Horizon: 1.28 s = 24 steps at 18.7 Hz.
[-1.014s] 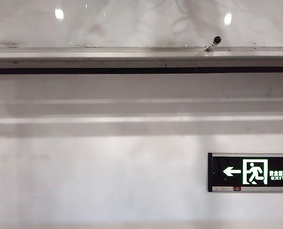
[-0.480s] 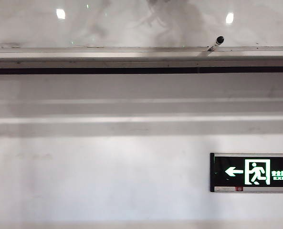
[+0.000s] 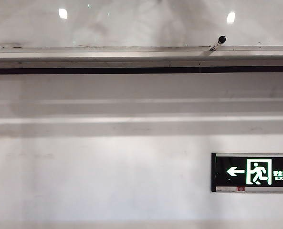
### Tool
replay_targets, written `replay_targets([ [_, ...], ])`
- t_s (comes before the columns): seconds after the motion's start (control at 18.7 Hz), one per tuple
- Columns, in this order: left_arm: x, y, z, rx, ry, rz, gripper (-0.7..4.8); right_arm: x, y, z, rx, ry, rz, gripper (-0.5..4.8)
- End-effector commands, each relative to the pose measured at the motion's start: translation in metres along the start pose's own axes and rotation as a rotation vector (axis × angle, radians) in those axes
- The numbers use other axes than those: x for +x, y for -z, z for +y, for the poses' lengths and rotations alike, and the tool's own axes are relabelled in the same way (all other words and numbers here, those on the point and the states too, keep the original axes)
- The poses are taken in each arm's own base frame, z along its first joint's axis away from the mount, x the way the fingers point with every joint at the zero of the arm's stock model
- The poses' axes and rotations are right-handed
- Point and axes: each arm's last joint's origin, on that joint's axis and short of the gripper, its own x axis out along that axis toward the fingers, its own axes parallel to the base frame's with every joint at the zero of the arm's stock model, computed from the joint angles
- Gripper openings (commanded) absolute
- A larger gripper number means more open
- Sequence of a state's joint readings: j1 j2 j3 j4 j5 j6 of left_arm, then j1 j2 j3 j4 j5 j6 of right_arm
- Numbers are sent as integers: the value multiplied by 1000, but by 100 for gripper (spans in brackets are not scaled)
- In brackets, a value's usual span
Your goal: Wipe the whiteboard clean using the black magnetic whiteboard eraser attached to the whiteboard.
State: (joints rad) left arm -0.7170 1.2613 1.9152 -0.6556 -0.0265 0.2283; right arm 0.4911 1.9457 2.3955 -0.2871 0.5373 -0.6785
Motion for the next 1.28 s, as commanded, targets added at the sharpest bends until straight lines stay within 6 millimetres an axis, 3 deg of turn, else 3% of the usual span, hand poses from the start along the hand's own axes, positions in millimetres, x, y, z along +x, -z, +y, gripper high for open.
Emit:
replay_targets([
  [0.05,-2,-2,0,-1,2,-20,-6,-2,-6,-6,32,6,-56,304],
  [0.11,-2,-2,0,-1,2,-20,-6,-2,-6,-6,31,6,-57,298],
  [0.16,-2,-2,0,-1,1,-20,-6,-3,-6,-6,35,16,-53,217],
  [0.21,-2,-2,0,-1,1,-20,-6,-3,-6,-7,53,39,-46,198],
  [0.32,-1,-2,0,-1,2,-20,-6,-4,-7,-10,58,40,-42,313],
  [0.43,-1,-2,0,-1,1,-19,-6,-7,-9,-11,53,2,-65,338],
  [0.53,-1,-2,0,-1,1,-19,-6,-8,-11,-12,55,-41,-109,338],
  [0.59,-1,-2,0,-1,1,-19,-6,-9,-12,-12,59,-54,-132,302],
  [0.64,-1,-2,0,-1,1,-19,-6,-8,-11,-11,56,-57,-127,209],
  [0.91,-1,-2,0,-1,2,-19,-6,-7,-10,-19,78,87,-49,199],
  [1.28,-1,-2,0,-1,2,-18,-6,-18,-8,-64,135,240,-11,199],
])
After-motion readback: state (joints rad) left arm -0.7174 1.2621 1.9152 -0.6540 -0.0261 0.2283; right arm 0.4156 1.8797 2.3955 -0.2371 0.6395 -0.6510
